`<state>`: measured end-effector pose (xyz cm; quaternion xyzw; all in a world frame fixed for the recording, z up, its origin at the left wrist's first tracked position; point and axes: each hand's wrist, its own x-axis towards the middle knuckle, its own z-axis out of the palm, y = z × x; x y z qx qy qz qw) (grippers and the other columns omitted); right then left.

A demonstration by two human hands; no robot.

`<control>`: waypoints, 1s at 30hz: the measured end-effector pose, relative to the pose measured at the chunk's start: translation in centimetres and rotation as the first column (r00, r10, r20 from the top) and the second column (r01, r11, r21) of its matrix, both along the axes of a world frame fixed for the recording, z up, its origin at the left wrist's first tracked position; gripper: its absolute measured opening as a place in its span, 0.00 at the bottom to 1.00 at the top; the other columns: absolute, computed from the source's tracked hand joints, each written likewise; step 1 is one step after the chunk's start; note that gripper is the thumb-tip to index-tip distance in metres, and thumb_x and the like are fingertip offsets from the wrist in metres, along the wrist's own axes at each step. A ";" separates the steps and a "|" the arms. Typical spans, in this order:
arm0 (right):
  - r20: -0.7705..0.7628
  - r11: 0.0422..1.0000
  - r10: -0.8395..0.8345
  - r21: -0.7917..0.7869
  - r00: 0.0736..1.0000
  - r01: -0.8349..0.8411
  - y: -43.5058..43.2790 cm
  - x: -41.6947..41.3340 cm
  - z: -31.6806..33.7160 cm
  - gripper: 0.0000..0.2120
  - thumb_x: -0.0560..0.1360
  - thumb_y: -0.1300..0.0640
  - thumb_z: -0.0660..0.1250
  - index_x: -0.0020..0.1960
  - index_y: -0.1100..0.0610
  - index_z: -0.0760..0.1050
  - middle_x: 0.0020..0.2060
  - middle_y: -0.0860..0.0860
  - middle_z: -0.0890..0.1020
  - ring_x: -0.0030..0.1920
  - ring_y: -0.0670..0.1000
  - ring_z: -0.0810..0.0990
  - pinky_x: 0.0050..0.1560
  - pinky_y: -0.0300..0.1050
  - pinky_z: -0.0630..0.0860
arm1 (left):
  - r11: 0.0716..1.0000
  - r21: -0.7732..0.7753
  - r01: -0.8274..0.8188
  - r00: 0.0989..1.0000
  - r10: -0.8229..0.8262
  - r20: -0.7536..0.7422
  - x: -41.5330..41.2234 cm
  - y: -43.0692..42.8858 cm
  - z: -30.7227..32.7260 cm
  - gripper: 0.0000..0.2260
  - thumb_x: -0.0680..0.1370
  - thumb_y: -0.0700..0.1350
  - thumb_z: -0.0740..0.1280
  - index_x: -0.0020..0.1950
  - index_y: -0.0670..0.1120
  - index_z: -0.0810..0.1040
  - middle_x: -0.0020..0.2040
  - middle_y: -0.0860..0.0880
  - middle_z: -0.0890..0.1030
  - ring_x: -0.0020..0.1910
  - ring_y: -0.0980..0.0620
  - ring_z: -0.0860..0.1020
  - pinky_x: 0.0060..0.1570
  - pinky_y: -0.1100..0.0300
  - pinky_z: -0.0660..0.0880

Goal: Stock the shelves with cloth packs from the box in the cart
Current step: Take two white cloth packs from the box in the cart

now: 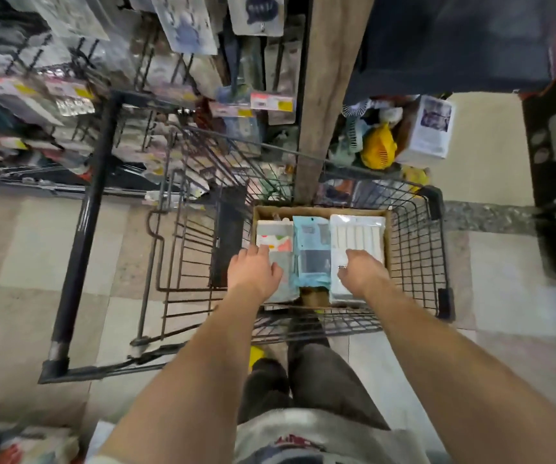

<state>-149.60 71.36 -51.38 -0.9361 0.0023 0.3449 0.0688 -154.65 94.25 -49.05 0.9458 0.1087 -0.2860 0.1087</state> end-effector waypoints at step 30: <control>0.072 0.986 -0.098 -0.128 0.993 0.107 -11.9 3.6 -14.9 0.26 0.78 0.53 0.66 0.74 0.54 0.65 0.73 0.53 0.70 0.72 0.56 0.70 0.72 0.55 0.70 | 0.949 -0.284 -0.135 0.953 0.046 -0.299 9.4 -14.5 -17.4 0.24 0.81 0.56 0.63 0.74 0.49 0.69 0.68 0.45 0.77 0.66 0.42 0.76 0.68 0.44 0.74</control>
